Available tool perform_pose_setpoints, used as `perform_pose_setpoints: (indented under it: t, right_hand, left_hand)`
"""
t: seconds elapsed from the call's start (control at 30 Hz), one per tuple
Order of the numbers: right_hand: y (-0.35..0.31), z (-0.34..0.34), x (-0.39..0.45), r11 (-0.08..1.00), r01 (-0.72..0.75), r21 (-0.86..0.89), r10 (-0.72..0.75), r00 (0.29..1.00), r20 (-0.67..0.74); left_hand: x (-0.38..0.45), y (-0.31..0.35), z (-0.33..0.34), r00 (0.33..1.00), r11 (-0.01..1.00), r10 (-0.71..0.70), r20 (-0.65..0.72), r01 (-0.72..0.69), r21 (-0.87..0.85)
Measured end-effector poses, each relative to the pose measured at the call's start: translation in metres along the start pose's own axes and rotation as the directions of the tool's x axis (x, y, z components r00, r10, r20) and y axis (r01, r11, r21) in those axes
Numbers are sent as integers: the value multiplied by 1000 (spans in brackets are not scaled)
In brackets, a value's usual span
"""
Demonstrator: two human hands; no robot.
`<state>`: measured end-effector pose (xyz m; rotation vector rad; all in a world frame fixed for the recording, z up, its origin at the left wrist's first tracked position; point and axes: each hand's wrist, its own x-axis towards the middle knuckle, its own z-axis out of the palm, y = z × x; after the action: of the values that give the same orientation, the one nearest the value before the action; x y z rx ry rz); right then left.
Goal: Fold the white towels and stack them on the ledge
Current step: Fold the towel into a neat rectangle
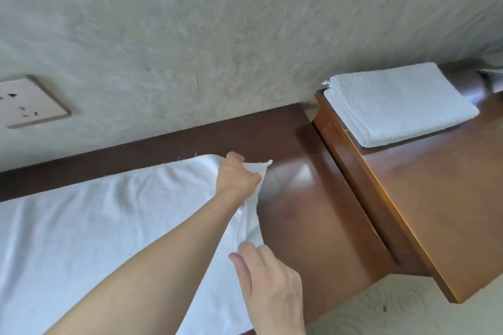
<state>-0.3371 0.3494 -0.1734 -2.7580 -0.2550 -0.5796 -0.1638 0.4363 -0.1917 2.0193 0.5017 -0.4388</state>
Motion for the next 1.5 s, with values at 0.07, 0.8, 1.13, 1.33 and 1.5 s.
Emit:
perform_pose_setpoints:
  t: [0.07, 0.8, 1.13, 1.33, 1.5]
  right_hand:
    - [-17, -2, 1, 1000, 20, -4, -20, 1000, -3]
    - [-383, 38, -37, 977, 22, 211, -72, 970, 232]
    - [-448, 77, -72, 995, -9, 98, -19, 958, 285]
    - [-458, 93, -93, 994, -1, 112, -50, 889, 455]
    - [-461, 99, -107, 990, 78, 121, -134, 810, 570]
  left_hand:
    - [-3, -7, -25, 999, 995, -18, -50, 13, -97]
    - [-102, -240, -379, 837, 877, -135, -531, -148, -456]
    - [-103, -289, -404, 653, 897, 438, -618, -271, 349]
    - [-103, -322, -402, 818, 712, 485, -309, -164, 683]
    - [-99, -335, -399, 783, 628, 571, -244, -226, 745]
